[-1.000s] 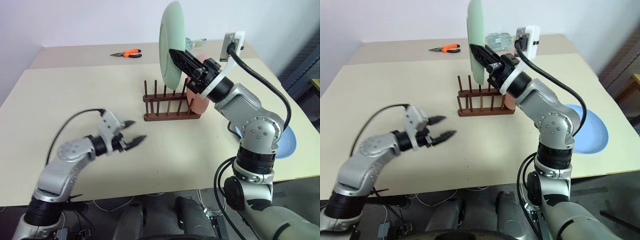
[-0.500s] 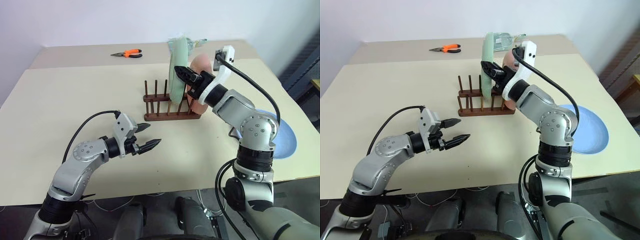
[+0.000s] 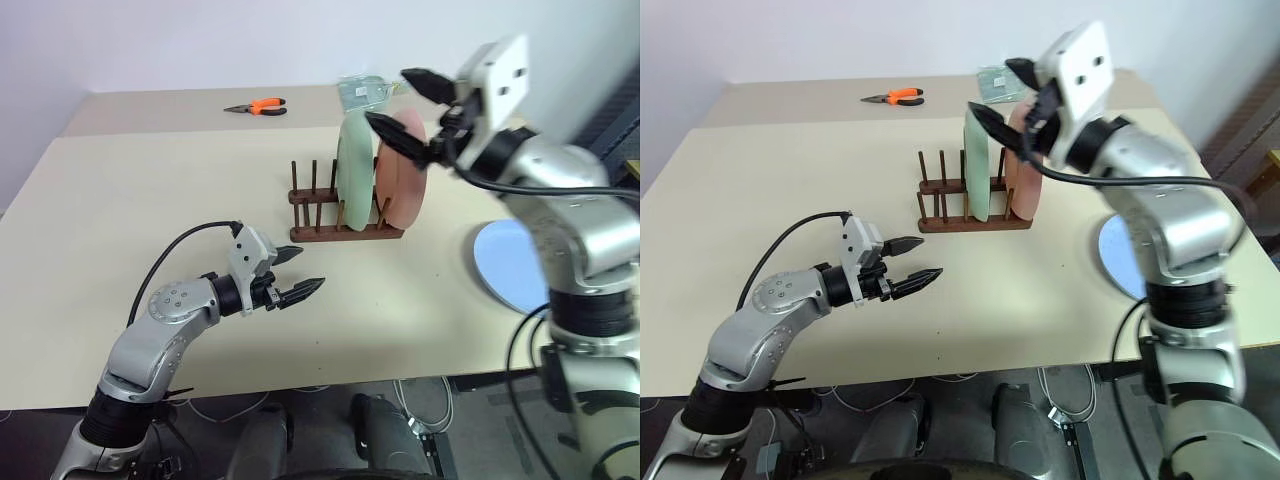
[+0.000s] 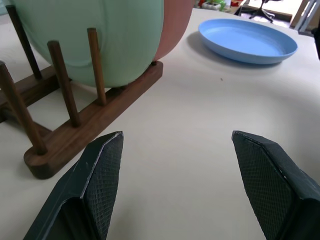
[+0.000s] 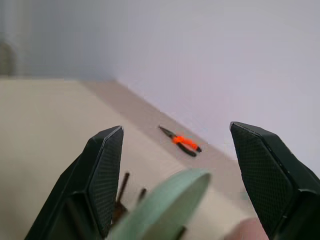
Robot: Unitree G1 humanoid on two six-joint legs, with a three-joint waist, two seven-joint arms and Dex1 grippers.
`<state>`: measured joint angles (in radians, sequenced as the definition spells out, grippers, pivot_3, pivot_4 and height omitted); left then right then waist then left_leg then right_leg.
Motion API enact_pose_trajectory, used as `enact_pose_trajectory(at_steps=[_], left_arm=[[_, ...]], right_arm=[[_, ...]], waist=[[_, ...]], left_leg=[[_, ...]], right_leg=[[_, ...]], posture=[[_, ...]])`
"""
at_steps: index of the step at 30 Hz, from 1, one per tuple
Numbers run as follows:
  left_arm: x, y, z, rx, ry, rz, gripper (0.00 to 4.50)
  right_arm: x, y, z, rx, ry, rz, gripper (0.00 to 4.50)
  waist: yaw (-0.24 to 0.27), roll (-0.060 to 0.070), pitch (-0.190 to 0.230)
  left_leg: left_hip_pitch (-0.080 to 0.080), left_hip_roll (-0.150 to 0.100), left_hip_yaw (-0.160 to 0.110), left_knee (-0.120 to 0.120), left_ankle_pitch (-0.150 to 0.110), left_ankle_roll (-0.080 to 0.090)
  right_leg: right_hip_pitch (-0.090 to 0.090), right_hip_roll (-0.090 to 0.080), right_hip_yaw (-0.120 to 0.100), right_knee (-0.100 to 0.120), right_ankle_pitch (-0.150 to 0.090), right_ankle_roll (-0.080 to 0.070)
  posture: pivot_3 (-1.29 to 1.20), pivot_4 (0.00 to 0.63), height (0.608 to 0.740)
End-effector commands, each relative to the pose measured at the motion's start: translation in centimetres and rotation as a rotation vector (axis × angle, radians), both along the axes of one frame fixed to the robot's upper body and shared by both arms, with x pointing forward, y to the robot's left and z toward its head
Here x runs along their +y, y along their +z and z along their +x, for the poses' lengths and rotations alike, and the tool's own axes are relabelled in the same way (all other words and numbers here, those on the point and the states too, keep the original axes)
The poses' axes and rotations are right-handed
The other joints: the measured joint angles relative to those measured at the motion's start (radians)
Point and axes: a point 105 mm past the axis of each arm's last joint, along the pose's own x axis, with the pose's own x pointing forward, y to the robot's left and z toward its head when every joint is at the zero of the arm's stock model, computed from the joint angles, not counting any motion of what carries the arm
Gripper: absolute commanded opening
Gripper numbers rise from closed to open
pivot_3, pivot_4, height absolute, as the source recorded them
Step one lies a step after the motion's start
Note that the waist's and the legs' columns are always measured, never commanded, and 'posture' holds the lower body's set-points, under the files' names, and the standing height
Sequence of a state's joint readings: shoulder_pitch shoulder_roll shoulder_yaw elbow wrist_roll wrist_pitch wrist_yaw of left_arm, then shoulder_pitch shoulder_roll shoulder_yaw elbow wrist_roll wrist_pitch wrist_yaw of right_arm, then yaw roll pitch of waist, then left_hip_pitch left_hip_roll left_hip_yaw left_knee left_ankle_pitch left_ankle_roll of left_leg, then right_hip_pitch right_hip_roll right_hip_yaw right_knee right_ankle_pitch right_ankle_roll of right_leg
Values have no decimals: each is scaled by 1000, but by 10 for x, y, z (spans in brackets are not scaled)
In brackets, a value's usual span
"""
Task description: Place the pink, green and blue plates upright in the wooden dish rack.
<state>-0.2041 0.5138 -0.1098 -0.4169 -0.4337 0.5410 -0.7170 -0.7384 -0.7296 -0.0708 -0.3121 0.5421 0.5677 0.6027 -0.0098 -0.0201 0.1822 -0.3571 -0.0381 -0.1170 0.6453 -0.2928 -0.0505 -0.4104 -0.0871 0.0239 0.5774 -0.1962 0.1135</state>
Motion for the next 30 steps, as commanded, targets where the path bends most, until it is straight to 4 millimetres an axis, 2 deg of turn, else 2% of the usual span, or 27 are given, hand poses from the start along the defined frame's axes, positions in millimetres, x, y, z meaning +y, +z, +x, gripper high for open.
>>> enact_pose_trajectory(at_steps=[1, 2, 4, 6, 10, 14, 17, 19, 24, 26, 27, 28, 30], left_arm=[[-7, 4, -3, -40, -49, 24, 3574], [-8, 3, -3, -35, -61, 25, 3574], [-9, 2, -3, -28, -79, 23, 3574], [-11, 1, -3, -25, -94, 23, 3574], [-19, 0, 0, -32, -147, 31, 3574], [-21, 0, 0, -31, -165, 33, 3574], [-22, 0, 1, -32, -168, 31, 3574], [-21, 0, 1, -34, -164, 33, 3574], [-16, -3, 3, -24, -144, 38, 3574], [-15, -5, 2, -20, -141, 49, 3574], [-14, -6, 2, -17, -139, 53, 3574], [-14, -7, 1, -14, -136, 53, 3574], [-13, -9, -1, -10, -135, 57, 3574]], right_arm=[[-79, -21, -21, 202, -109, -80, 4333], [-96, -39, -26, 283, -167, -130, 4475], [-112, -65, -36, 384, -222, -205, 4475], [-119, -86, -43, 455, -255, -254, 4475], [-135, -155, -39, 577, -480, -296, 4475], [-142, -184, -36, 643, -599, -269, 4475], [-156, -206, -34, 714, -703, -253, 3619], [-163, -213, -33, 723, -752, -261, 2674], [-169, -187, -17, 629, -789, -199, 141], [-167, -168, -9, 546, -779, -198, 64], [-166, -147, -2, 458, -771, -171, 64], [-163, -123, 5, 365, -759, -139, 64], [-146, -59, 15, 128, -686, -40, 64]], waist=[[22, -2, -1], [23, -2, 0], [21, -2, 0], [11, 0, 0], [-5, 0, -1], [-3, 2, 1], [1, 1, 1], [5, 1, 0], [1, 1, 0], [-3, 1, 0], [-4, 1, 0], [-6, 2, 1], [-10, 6, 3]], left_leg=[[-1, 0, -1, 1, 0, 1], [0, -1, -1, 2, -1, 2], [-1, -2, 1, 2, -2, 3], [0, -1, 4, 2, -2, 4], [1, 1, 4, 1, -2, 4], [0, 1, 5, 1, -2, 3], [0, 0, 4, 2, -2, 4], [0, -1, 4, 2, -2, 4], [1, -1, 4, 3, -2, 4], [1, 0, 4, 3, -2, 4], [1, 0, 4, 2, -2, 4], [1, 0, 4, 2, -2, 4], [1, 0, 4, 2, -2, 4]], right_leg=[[1, -1, -1, -1, 0, 0], [3, -1, -1, -2, 0, 0], [2, -3, 0, -2, 0, 0], [1, -3, 1, -1, -1, 0], [2, -1, 1, 0, -3, 3], [-1, -1, 1, 0, -2, 3], [0, -2, 1, 0, -2, 3], [0, -2, 1, 0, -2, 3], [1, -2, 1, 0, -2, 3], [1, -2, 1, 0, -2, 3], [1, -2, 1, 0, -2, 3], [1, -1, 1, 0, -2, 3], [0, -1, 1, 0, -2, 3]], posture=[[0, 150, 740], [0, 150, 740], [0, 150, 740], [0, 150, 740], [0, 150, 740], [0, 150, 740], [0, 150, 740], [0, 150, 740], [0, 150, 740], [0, 150, 740], [0, 150, 740], [0, 150, 740], [0, 150, 740]])
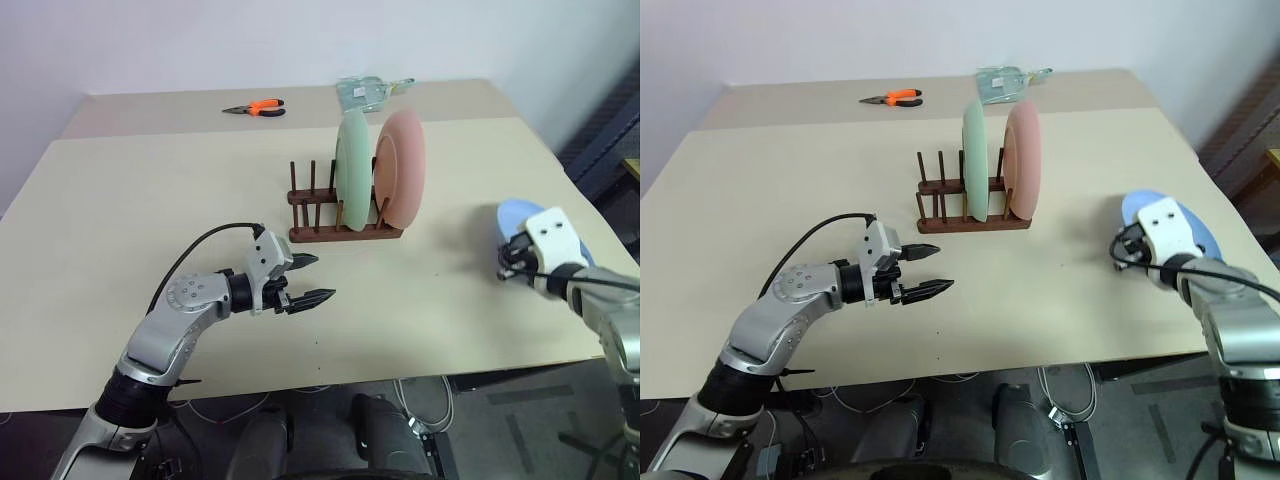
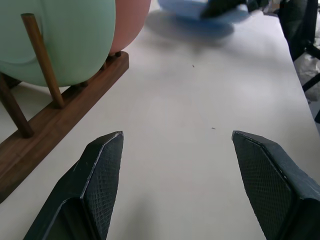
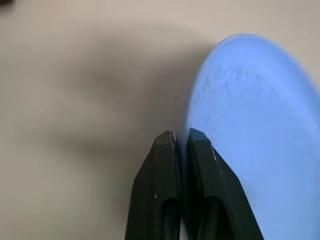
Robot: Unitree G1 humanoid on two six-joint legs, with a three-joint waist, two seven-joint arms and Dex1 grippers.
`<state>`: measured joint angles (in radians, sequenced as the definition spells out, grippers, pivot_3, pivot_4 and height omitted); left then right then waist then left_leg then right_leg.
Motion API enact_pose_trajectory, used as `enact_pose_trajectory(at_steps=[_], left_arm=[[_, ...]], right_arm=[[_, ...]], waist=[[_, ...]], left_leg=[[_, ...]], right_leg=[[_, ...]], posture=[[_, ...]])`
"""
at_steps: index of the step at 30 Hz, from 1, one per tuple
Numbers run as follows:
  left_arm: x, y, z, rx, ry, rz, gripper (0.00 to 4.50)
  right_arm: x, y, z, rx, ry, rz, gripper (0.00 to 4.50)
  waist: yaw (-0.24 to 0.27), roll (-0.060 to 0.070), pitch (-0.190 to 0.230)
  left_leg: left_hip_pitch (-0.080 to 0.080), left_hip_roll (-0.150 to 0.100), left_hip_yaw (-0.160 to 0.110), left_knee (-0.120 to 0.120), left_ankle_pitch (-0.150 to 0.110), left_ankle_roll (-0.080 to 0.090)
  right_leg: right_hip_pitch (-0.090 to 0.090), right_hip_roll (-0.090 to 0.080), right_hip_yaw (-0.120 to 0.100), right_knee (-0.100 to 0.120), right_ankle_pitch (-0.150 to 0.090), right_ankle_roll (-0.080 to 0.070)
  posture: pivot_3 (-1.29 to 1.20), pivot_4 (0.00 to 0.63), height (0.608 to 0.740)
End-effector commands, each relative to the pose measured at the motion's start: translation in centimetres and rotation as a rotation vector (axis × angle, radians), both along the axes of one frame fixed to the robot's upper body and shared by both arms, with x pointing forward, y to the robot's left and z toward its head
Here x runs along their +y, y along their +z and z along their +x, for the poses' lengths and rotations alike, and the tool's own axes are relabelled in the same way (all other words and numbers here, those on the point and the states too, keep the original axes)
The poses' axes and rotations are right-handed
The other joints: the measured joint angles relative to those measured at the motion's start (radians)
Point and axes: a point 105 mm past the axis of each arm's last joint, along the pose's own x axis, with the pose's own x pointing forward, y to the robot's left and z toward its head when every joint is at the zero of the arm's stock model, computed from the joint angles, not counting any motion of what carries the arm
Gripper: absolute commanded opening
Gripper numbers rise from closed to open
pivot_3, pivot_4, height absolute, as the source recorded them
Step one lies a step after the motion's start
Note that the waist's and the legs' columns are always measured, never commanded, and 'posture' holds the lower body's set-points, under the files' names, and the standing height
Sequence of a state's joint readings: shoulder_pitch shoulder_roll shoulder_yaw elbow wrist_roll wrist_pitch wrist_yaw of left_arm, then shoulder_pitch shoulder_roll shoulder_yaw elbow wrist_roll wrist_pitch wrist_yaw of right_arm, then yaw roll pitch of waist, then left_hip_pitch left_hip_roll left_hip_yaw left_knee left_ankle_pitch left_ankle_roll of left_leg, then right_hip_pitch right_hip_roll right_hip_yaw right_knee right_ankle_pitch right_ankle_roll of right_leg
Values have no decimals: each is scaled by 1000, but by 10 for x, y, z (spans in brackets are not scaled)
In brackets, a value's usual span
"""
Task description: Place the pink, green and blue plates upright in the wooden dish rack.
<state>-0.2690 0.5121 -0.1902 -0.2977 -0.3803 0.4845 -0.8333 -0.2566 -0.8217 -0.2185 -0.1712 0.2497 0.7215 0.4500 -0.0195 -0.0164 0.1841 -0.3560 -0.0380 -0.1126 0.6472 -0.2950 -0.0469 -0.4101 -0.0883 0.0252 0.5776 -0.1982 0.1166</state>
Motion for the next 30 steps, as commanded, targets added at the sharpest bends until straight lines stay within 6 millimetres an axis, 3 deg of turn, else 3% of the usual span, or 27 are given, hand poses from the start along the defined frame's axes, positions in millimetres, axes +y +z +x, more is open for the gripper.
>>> enact_pose_trajectory(at_steps=[1, 4, 7, 11, 16, 20, 25, 30], left_arm=[[0, 5, -5, -37, -11, 1, 3574], [0, 3, -7, -30, -11, 3, 3574], [2, -1, -9, -30, -6, 13, 3574], [23, -4, 4, -40, 105, 9, 3574], [45, 1, 8, -54, 173, -6, 3574], [61, 8, 10, -70, 235, 4, 3574], [60, 13, 6, -71, 242, 5, 3574], [55, 18, 8, -74, 245, -7, 3574]], right_arm=[[28, 124, 8, -470, 140, 28, 64], [81, 187, -4, -669, 385, 185, 64], [133, 219, -25, -730, 654, 369, 64], [208, 240, -55, -603, 1031, 901, 64], [257, 225, -47, -338, 1031, 1209, 64], [258, 204, -16, -166, 848, 1422, 64], [262, 174, 5, -88, 718, 1324, 64], [275, 155, 19, 0, 643, 1381, 64]], waist=[[-2, 4, 3], [1, 5, 3], [7, 1, 1], [3, 1, 1], [8, 2, 1], [7, 1, 1], [3, 2, 1], [-17, 2, 1]], left_leg=[[0, 0, 0, 0, 0, 0], [0, 1, -1, -1, 0, 0], [0, 2, -5, -2, 0, 0], [0, 1, -4, -1, 0, 0], [-1, 1, -6, -1, 0, 0], [-1, 0, -5, -2, 0, 0], [-2, 0, -4, -2, 0, 0], [0, 2, -3, -3, 0, 0]], right_leg=[[0, 0, 0, 0, 0, 0], [-1, 1, 0, 1, 0, 0], [0, 2, -4, 1, 3, -3], [0, 1, -2, 1, 3, -4], [-2, 1, -3, 3, 3, -5], [-3, 1, -2, 3, 3, -5], [-3, 1, -2, 2, 3, -5], [-5, 2, -1, 5, 3, -5]], posture=[[0, 150, 740], [0, 150, 740], [0, 150, 740], [0, 150, 740], [0, 150, 740], [0, 150, 740], [0, 150, 740], [0, 150, 740]])
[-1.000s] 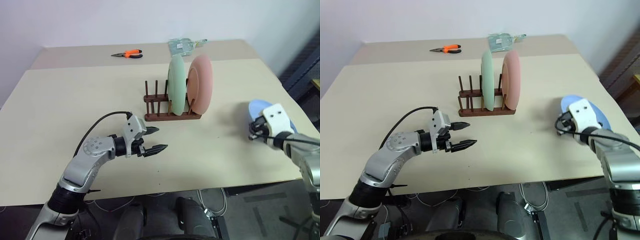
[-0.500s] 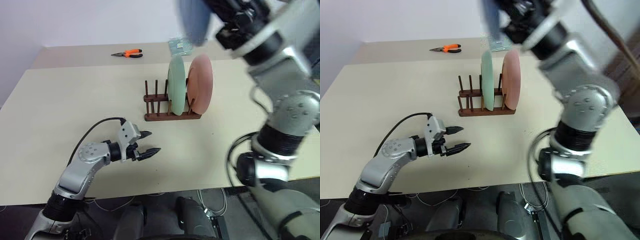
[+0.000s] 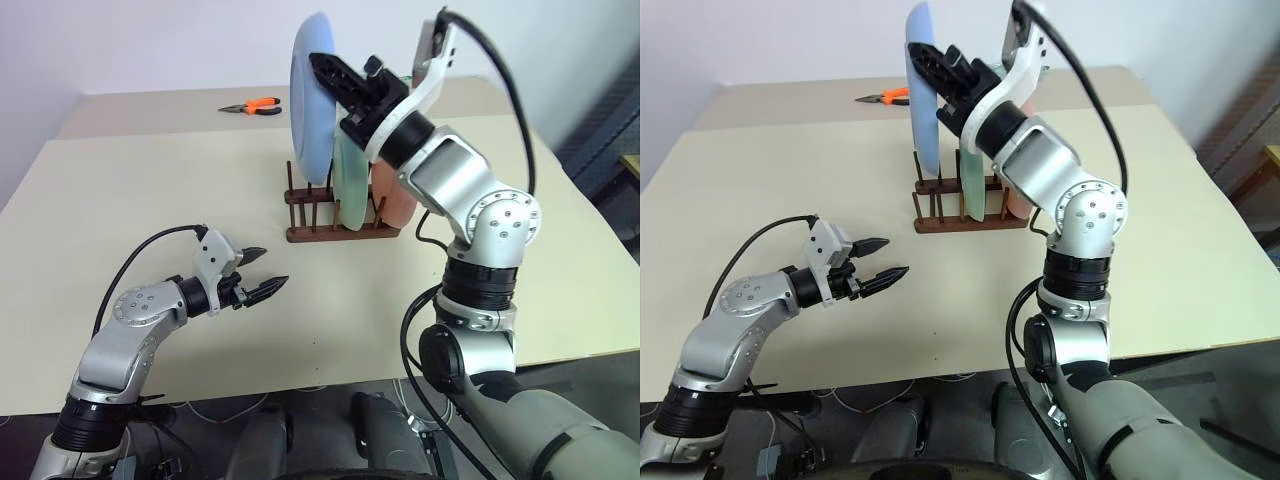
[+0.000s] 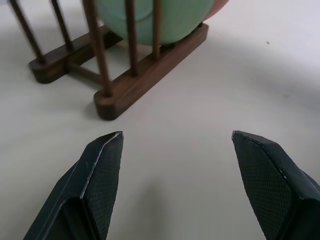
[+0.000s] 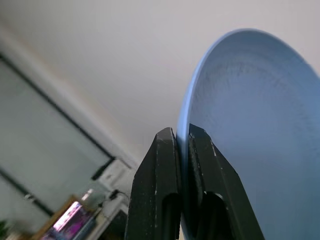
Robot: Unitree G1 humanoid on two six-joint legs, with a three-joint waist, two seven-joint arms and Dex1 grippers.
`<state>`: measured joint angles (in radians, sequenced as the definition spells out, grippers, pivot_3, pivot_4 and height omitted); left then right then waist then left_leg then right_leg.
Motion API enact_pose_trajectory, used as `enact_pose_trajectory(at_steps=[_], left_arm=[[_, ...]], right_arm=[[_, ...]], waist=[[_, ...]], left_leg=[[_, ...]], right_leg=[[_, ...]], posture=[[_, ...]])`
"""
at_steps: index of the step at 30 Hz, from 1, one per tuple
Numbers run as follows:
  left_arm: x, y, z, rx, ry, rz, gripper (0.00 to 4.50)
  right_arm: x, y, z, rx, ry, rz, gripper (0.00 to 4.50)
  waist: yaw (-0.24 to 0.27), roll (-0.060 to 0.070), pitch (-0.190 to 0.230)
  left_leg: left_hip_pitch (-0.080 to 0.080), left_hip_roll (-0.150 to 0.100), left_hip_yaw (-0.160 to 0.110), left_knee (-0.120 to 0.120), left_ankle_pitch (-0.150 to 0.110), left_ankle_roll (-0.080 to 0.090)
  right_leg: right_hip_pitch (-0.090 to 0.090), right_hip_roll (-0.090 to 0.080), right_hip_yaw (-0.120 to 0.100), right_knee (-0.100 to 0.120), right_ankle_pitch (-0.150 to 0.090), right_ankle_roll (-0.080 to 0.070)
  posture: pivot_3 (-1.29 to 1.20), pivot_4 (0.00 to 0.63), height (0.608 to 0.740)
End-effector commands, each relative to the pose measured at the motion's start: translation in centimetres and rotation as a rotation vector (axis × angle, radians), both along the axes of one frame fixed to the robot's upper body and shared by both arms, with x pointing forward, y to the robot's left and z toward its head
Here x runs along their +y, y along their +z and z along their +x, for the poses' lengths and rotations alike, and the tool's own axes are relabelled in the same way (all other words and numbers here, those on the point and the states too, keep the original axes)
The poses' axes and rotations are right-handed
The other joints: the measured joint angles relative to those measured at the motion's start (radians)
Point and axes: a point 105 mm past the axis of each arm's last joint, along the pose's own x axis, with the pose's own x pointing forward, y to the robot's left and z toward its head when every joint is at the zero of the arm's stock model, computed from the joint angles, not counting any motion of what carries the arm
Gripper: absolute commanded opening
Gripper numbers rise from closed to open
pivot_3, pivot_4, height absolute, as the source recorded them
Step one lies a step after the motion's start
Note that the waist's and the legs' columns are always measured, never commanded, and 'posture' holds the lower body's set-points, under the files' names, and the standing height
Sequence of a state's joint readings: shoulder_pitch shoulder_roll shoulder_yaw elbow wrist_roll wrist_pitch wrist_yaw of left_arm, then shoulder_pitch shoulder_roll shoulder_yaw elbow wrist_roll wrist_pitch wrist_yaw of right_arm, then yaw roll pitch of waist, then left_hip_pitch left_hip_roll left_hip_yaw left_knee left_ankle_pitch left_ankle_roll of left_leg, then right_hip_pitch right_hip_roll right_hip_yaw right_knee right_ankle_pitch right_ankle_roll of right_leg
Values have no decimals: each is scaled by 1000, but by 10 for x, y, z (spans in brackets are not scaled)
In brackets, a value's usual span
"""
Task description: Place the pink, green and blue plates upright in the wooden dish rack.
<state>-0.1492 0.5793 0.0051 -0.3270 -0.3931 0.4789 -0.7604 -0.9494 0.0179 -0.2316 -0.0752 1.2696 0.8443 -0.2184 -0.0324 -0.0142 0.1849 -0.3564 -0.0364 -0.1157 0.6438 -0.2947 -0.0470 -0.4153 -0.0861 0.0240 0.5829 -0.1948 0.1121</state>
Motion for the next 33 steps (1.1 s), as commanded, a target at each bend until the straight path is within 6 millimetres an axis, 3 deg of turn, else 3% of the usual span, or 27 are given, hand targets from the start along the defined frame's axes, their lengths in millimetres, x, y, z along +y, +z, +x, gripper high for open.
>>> enact_pose_trajectory(at_steps=[1, 8, 14, 17, 21, 24, 30, 33], left_arm=[[-6, 15, -1, -43, -15, -17, 3574], [-6, 14, 0, -39, -20, -17, 3574], [-5, 13, 0, -37, -24, -15, 3574], [-6, 12, 0, -35, -28, -14, 3574], [-7, 10, -1, -31, -31, -16, 3574], [-9, 9, -2, -28, -35, -17, 3574], [-10, 6, -3, -25, -40, -14, 3574], [-7, 1, -6, -19, -28, -2, 3574]], right_arm=[[7, -3, 3, 25, -1, -12, 64], [12, -5, 8, 57, -7, -18, 64], [12, -24, 23, 140, -86, -68, 64], [14, -19, 22, 92, -84, -89, 1020], [16, -1, 14, -141, -125, -232, 2900], [14, 13, 3, -350, -134, -335, 2900], [-29, 39, -21, -808, -259, -564, 2900], [-92, 32, -47, -848, -218, -637, 2900]], waist=[[-8, 0, 0], [-10, 0, 0], [-10, 0, 0], [-10, 0, 0], [-10, 0, 0], [-10, 0, 0], [-7, -1, 0], [4, -2, -1]], left_leg=[[0, 0, 0, 0, 0, 0], [-1, 0, 0, 0, 0, 0], [-1, 0, 0, 0, 0, 0], [-1, 0, 0, 0, 0, 0], [-1, 0, 0, 0, 0, 0], [-1, 0, 0, 0, 0, 0], [-1, 0, 0, 0, 0, 0], [-1, 0, -1, 0, 0, 0]], right_leg=[[0, 1, 0, 0, 0, 1], [0, 1, 0, -1, 0, 0], [0, 1, 0, -1, 0, 0], [0, 1, 0, -1, 0, 0], [0, 1, 0, -1, 0, 0], [0, 1, 0, -1, 0, 0], [1, 0, 0, -3, -1, 1], [2, 0, -1, -5, -1, 1]], posture=[[0, 150, 740], [0, 150, 740], [0, 150, 740], [0, 150, 740], [0, 150, 740], [0, 150, 740], [0, 150, 740], [0, 150, 740]])
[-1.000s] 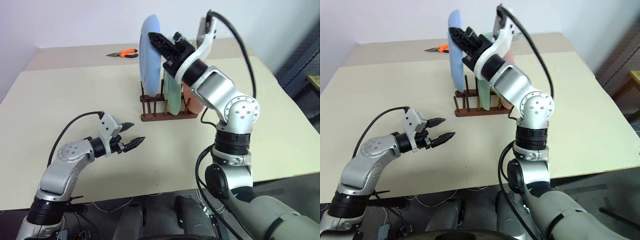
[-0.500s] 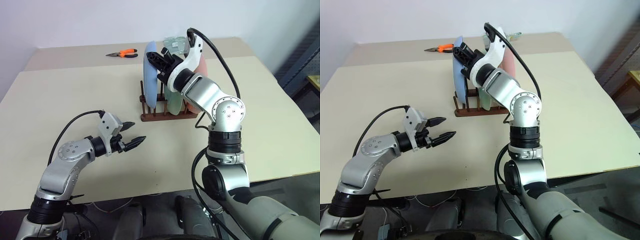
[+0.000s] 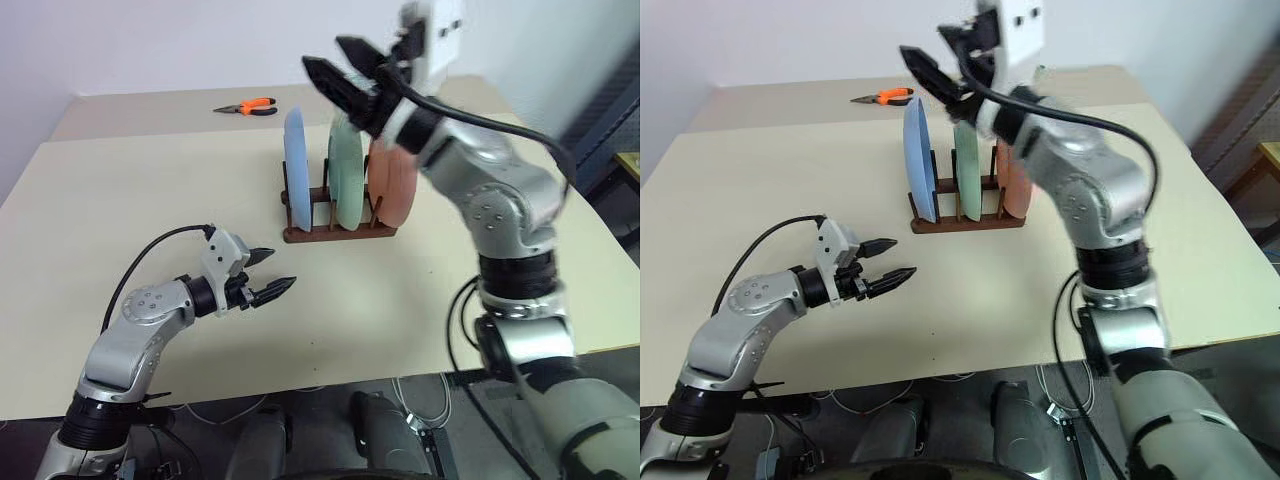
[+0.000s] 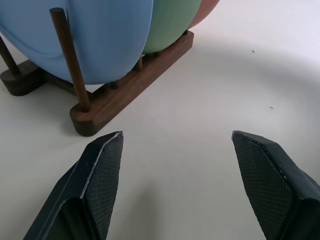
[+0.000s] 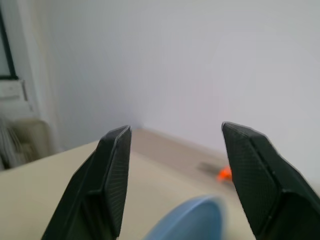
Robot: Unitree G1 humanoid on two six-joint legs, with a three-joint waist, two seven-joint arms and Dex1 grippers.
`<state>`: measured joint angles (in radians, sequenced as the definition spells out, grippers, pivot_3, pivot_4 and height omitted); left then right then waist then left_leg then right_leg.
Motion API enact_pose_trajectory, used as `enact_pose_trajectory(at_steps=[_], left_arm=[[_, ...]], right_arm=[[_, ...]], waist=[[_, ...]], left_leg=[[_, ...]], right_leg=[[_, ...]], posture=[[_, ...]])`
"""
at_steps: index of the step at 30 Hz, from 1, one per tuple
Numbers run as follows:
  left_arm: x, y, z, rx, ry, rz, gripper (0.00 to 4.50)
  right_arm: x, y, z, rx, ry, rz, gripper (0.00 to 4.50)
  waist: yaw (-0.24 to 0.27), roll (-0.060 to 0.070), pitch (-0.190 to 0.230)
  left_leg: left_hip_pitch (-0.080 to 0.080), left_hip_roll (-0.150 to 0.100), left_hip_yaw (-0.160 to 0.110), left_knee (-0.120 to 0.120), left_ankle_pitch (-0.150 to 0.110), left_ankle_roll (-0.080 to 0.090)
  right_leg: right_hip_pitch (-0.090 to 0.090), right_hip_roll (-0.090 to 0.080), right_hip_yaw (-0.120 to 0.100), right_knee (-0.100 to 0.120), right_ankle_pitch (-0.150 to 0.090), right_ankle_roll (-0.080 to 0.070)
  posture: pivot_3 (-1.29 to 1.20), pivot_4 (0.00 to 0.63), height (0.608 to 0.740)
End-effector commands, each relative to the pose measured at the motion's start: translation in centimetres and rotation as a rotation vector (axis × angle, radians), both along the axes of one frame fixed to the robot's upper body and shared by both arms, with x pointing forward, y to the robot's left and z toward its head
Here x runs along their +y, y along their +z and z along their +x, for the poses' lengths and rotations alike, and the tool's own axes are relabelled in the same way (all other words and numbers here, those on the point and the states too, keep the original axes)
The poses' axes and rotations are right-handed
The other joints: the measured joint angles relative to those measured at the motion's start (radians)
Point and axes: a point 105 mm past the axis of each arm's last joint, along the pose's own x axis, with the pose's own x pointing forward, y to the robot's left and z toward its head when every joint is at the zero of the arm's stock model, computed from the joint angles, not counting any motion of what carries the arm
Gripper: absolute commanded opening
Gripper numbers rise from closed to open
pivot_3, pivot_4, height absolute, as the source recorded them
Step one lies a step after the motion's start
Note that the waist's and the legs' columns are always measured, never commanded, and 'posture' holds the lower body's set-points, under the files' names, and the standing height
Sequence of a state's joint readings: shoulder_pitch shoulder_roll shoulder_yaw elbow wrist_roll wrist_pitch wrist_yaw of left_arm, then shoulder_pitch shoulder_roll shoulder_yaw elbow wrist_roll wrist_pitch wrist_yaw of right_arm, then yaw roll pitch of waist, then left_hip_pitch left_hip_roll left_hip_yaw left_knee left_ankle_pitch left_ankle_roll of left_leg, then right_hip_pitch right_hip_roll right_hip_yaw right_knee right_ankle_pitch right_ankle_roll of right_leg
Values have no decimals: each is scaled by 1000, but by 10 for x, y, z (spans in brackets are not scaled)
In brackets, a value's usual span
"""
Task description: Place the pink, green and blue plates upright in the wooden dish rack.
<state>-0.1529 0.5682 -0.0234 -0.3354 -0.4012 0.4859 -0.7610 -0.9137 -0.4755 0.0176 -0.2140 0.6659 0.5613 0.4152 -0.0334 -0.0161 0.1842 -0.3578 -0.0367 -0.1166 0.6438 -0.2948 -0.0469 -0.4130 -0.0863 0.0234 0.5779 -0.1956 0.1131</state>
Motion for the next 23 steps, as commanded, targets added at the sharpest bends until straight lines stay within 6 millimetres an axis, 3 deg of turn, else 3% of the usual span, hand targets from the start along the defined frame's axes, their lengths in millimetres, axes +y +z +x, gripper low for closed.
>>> enact_pose_trajectory(at_steps=[1, 3, 6, 9, 12, 14, 17, 23], left_arm=[[5, 2, -4, -30, 13, 13, 3574], [11, 0, -3, -32, 40, 13, 3574], [17, -2, -2, -32, 57, 13, 3574], [32, -4, 4, -43, 113, 29, 3574], [46, -6, 6, -54, 160, 40, 3574], [52, -13, 4, -49, 172, 75, 3574], [53, -23, 0, -45, 173, 115, 3574], [50, -23, -5, -59, 212, 94, 3574]], right_arm=[[-68, -7, -35, -38, 2, -114, 2900], [-116, -48, -43, 106, -107, -266, 2900], [-156, -84, -55, 287, -174, -286, 2900], [-188, -137, -56, 417, -298, -356, 2900], [-198, -168, -53, 460, -349, -416, 2900], [-198, -178, -47, 452, -359, -423, 2900], [-196, -183, -39, 433, -357, -386, 2900], [-189, -191, -24, 412, -317, -407, 2900]], waist=[[21, -1, 0], [32, -2, 0], [31, 0, 1], [18, 0, 0], [11, 0, 0], [10, 0, 0], [18, 1, 0], [31, 0, 1]], left_leg=[[0, 0, 0, 0, 0, 0], [0, -1, 0, 1, -2, 2], [1, -3, 3, 2, -2, 3], [1, 0, 6, 3, -2, 3], [3, 1, 7, 2, -3, 3], [2, 1, 8, 2, -2, 3], [2, 0, 7, 2, -2, 3], [2, -2, 6, 4, -2, 3]], right_leg=[[1, -1, 0, -1, 0, 0], [3, -2, -1, -3, -2, 1], [4, -4, 1, -3, -5, 5], [4, -4, 2, -1, -4, 4], [4, -3, 1, -2, -4, 4], [1, -3, 1, -2, -4, 4], [0, -4, 1, -1, -3, 3], [2, -6, 1, -1, -3, 3]], posture=[[0, 150, 740], [0, 150, 740], [0, 150, 740], [0, 150, 740], [0, 150, 740], [0, 150, 740], [0, 150, 740], [0, 150, 740]])
